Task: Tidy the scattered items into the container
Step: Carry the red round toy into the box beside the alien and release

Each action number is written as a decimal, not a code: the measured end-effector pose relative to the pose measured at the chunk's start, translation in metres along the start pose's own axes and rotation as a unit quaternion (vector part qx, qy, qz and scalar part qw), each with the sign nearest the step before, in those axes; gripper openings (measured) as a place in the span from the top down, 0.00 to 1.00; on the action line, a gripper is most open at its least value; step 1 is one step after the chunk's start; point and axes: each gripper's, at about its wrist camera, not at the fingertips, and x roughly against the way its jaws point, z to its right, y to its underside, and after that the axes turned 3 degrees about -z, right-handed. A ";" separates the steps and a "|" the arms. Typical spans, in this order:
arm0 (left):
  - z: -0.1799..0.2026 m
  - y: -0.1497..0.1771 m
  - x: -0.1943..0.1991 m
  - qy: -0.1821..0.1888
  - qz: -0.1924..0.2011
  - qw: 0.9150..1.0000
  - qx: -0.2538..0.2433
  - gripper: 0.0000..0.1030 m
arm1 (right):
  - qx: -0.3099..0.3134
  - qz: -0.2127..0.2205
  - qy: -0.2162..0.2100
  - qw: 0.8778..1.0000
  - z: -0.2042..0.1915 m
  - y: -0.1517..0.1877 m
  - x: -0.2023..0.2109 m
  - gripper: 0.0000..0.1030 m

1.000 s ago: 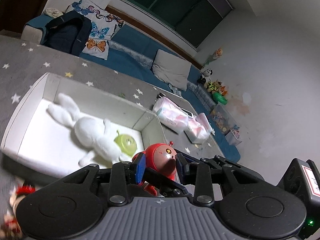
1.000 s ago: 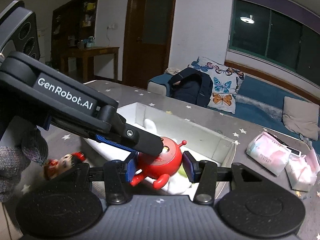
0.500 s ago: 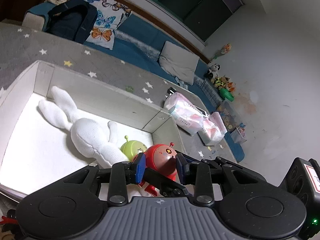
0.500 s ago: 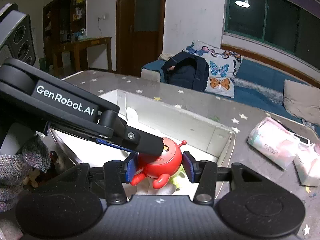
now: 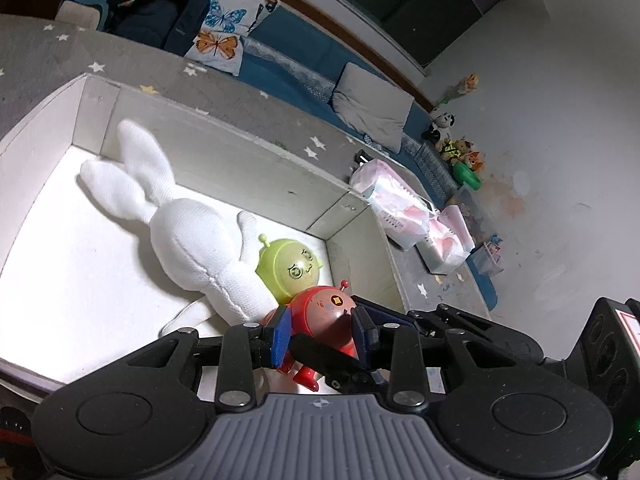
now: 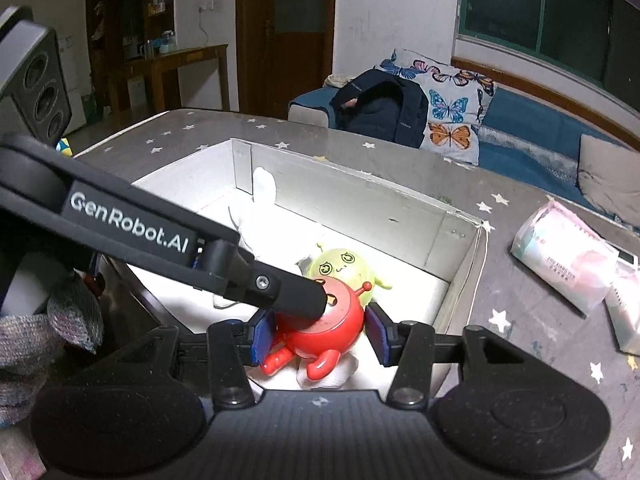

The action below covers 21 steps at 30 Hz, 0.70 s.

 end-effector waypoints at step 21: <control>-0.001 0.002 0.016 -0.007 0.012 1.000 0.005 0.66 | -0.011 0.010 0.000 1.000 -0.004 0.005 0.008 0.51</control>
